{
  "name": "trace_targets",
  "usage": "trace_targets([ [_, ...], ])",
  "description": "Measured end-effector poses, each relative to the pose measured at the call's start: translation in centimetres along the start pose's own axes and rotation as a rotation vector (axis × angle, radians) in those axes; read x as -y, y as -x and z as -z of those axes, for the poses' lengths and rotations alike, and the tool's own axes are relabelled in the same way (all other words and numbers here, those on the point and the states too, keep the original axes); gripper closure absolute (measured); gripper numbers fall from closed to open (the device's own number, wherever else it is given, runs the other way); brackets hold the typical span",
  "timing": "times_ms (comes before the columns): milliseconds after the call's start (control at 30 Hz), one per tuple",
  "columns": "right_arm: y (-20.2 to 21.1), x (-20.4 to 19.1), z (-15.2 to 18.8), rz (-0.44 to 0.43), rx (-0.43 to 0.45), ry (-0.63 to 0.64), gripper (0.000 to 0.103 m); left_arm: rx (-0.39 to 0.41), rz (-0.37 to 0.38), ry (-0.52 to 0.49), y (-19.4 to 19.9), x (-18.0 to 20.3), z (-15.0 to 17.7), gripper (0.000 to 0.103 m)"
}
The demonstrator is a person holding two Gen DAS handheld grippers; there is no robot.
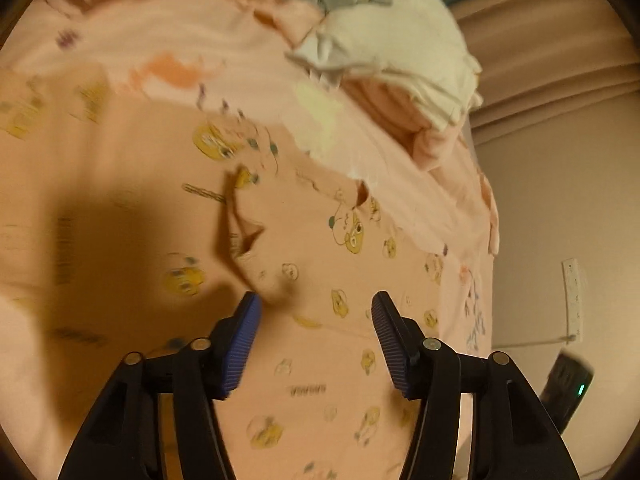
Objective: Fold small clothes
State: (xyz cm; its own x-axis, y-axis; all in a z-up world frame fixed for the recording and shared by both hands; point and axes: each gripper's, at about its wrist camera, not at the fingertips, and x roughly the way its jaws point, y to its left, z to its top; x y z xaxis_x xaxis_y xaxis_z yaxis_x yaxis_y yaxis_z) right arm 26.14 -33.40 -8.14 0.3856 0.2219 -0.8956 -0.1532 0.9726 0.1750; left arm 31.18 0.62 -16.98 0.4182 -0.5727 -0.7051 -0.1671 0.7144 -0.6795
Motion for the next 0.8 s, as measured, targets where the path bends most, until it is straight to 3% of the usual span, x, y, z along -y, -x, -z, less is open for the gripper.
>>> trace_targets([
  [67,-0.1,1.6,1.3,0.035,-0.009,-0.014,0.038,0.002,-0.036,0.036,-1.3,-0.4,-0.2,0.047],
  [167,-1.2,4.1,2.5,0.009,-0.02,-0.063,0.038,0.027,-0.056,0.058,-2.5,-0.6,-0.7,0.048],
  [400,-5.6,5.2,3.4,-0.033,-0.035,-0.099,0.04,0.141,-0.279,-0.043,-4.1,1.0,-1.9,0.093],
  [433,-5.9,5.2,3.3,-0.039,-0.021,-0.107,0.038,0.15,-0.293,-0.05,-4.0,1.0,-1.9,0.095],
  [500,-6.0,4.9,3.0,-0.034,0.027,-0.1,0.045,0.172,-0.285,-0.028,-4.0,0.5,-2.3,0.096],
  [567,-6.2,4.2,2.7,-0.017,0.061,-0.078,0.07,0.185,-0.269,-0.006,-3.6,0.0,-2.5,0.096],
  [667,-6.5,3.9,2.6,-0.011,0.079,-0.086,0.086,0.212,-0.325,-0.059,-2.7,0.2,-2.5,0.096],
  [733,-6.4,4.3,2.7,-0.013,0.097,-0.109,0.092,0.24,-0.373,-0.104,-1.7,0.4,-2.2,0.097],
  [800,-6.3,4.8,2.9,-0.027,0.098,-0.143,0.092,0.254,-0.384,-0.116,-1.1,0.1,-2.2,0.097],
])
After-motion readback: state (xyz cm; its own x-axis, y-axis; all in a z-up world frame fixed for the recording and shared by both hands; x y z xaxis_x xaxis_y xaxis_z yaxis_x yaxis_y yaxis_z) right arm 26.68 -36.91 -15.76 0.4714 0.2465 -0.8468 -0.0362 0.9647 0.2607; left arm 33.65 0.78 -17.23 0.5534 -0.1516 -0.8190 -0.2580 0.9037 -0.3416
